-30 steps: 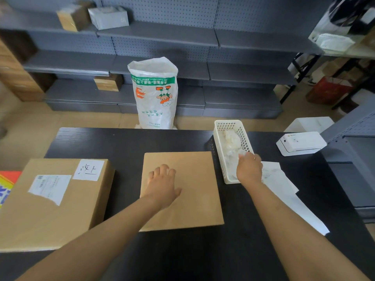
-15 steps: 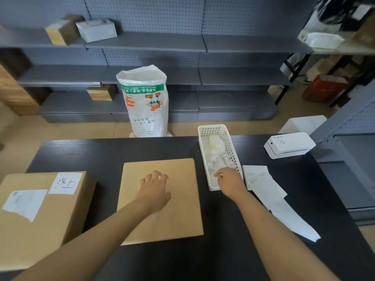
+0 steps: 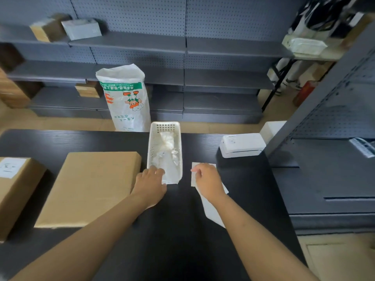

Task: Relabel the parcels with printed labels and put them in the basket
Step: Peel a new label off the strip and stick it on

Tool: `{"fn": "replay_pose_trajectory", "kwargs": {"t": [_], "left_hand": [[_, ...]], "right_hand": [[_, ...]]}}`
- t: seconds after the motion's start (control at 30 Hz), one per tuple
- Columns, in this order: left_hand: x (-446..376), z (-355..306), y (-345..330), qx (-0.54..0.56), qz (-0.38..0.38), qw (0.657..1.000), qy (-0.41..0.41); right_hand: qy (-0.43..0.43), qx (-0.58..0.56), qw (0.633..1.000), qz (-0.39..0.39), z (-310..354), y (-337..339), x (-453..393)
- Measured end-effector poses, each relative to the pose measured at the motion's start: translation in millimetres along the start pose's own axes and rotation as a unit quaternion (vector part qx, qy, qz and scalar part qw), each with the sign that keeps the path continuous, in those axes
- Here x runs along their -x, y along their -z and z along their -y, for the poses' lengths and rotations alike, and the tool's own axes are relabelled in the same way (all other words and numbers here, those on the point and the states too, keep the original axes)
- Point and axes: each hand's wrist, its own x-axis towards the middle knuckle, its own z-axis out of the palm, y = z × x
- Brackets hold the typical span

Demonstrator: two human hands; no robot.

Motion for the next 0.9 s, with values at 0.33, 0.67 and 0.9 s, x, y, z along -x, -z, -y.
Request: {"fn": "replay_pose_trajectory", "kwargs": {"t": [0.33,0.67,0.9], "left_hand": [[-22,-73,-16,-0.023,0.019,0.997,-0.071],[-58,-108,-31,-0.049,0.046,0.994,-0.084],[-72,-119,-45,-0.039,0.077,0.995,-0.041]], "right_hand": [[-0.071,0.033,0.997,0.025,-64,47,11],[-0.154,0.043,0.982,0.104,-104,48,3],[-0.222,-0.024,0.959,0.173,-129,28,-22]]}}
